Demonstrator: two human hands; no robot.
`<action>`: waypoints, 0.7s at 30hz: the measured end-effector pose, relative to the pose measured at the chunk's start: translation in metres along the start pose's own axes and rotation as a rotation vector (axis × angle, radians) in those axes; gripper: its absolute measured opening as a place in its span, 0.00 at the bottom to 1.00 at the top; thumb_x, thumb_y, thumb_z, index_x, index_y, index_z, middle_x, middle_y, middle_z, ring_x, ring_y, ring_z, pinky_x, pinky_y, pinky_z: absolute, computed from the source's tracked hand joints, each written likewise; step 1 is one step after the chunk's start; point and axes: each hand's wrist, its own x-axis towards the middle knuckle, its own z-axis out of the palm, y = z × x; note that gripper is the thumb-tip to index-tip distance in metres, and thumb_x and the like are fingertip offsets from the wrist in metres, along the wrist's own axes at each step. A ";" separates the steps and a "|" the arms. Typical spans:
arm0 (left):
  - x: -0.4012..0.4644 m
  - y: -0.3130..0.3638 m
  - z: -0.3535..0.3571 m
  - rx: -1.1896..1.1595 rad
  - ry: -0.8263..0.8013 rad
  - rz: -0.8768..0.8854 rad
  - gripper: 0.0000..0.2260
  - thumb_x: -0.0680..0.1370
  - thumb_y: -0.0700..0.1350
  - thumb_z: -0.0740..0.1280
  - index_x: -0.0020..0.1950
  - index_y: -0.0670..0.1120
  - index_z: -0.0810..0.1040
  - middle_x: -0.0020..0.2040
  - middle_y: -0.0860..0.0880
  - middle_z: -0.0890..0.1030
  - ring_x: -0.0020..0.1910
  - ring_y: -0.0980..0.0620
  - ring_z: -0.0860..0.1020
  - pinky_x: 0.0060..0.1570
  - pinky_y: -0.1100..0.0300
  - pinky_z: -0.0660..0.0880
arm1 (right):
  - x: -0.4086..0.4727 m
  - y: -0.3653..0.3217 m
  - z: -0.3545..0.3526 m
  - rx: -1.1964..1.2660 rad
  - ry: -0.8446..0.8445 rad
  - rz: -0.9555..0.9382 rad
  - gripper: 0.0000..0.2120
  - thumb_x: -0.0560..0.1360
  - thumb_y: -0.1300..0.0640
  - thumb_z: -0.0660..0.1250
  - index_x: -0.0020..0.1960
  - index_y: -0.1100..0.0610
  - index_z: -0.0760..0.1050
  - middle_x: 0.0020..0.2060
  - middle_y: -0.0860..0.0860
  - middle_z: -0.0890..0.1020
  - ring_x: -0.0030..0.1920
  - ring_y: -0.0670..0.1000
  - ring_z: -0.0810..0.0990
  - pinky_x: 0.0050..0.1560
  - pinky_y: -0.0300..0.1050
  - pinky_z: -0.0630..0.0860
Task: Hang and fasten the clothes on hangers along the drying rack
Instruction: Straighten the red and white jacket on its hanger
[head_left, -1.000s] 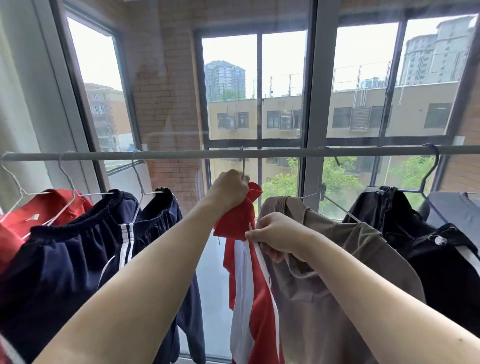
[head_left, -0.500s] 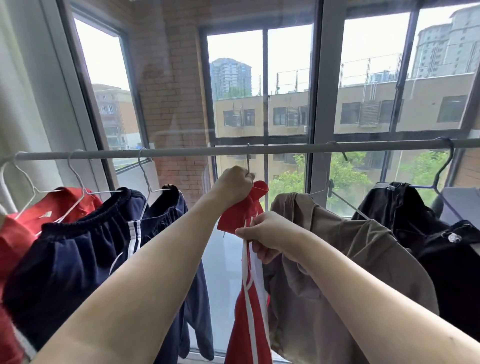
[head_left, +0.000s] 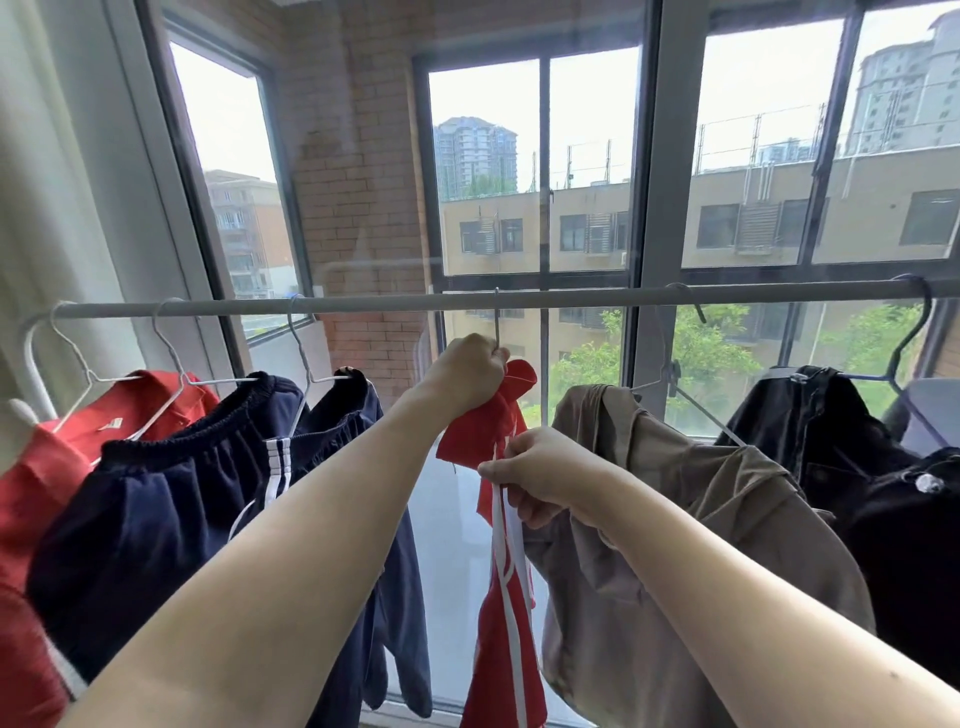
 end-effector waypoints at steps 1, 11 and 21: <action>0.000 -0.001 -0.001 0.007 -0.001 0.003 0.16 0.84 0.50 0.59 0.49 0.40 0.80 0.42 0.43 0.81 0.38 0.46 0.79 0.44 0.49 0.80 | 0.000 0.000 0.001 0.003 0.000 0.000 0.11 0.77 0.52 0.69 0.45 0.60 0.77 0.30 0.54 0.78 0.28 0.51 0.77 0.38 0.47 0.82; -0.001 -0.006 -0.009 0.048 -0.041 0.034 0.17 0.84 0.50 0.59 0.46 0.39 0.80 0.39 0.42 0.81 0.33 0.48 0.77 0.35 0.56 0.75 | 0.003 0.002 0.005 0.052 -0.020 0.032 0.17 0.78 0.47 0.67 0.49 0.62 0.79 0.32 0.54 0.79 0.30 0.52 0.79 0.41 0.49 0.83; -0.004 -0.006 -0.009 0.076 -0.039 0.045 0.15 0.83 0.52 0.61 0.44 0.44 0.79 0.37 0.47 0.79 0.35 0.50 0.78 0.34 0.60 0.72 | 0.003 0.004 0.004 0.112 -0.048 0.046 0.15 0.79 0.47 0.65 0.52 0.60 0.77 0.40 0.56 0.83 0.31 0.52 0.82 0.46 0.52 0.83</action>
